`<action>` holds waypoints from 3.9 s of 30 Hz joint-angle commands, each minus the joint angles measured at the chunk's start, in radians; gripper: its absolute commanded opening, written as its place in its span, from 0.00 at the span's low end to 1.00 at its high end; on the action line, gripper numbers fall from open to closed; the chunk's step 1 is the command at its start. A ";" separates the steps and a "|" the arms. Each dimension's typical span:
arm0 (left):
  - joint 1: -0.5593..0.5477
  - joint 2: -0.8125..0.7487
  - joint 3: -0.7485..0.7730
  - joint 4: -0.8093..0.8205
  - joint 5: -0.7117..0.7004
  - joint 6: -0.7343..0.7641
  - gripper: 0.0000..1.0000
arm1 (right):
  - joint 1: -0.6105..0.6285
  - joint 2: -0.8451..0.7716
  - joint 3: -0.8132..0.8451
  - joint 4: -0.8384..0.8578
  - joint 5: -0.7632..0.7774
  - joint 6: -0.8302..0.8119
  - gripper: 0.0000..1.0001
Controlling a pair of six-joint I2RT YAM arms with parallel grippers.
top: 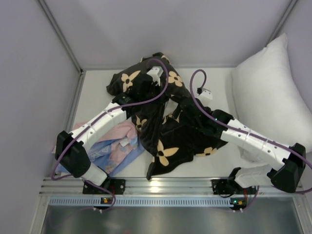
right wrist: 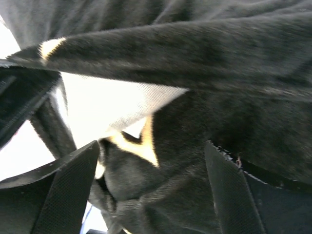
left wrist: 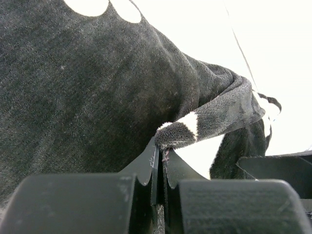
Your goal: Remove the pillowcase from the pillow
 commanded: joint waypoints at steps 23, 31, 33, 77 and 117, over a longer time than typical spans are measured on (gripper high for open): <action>0.088 0.083 0.057 0.119 0.065 -0.062 0.00 | 0.083 0.237 0.149 -0.018 0.163 -0.040 0.70; 0.097 0.085 0.046 0.123 0.061 -0.060 0.00 | 0.083 0.237 0.086 -0.018 0.131 -0.025 0.00; 0.101 0.086 0.046 0.123 0.061 -0.062 0.00 | 0.094 0.213 0.033 -0.021 0.118 -0.022 0.00; 0.181 0.054 -0.098 0.209 0.213 -0.131 0.00 | 0.028 0.194 0.246 -0.153 -0.052 -0.105 0.99; 0.207 0.082 -0.053 0.132 0.098 -0.131 0.00 | 0.306 -0.235 -0.581 -0.142 -0.074 0.342 0.00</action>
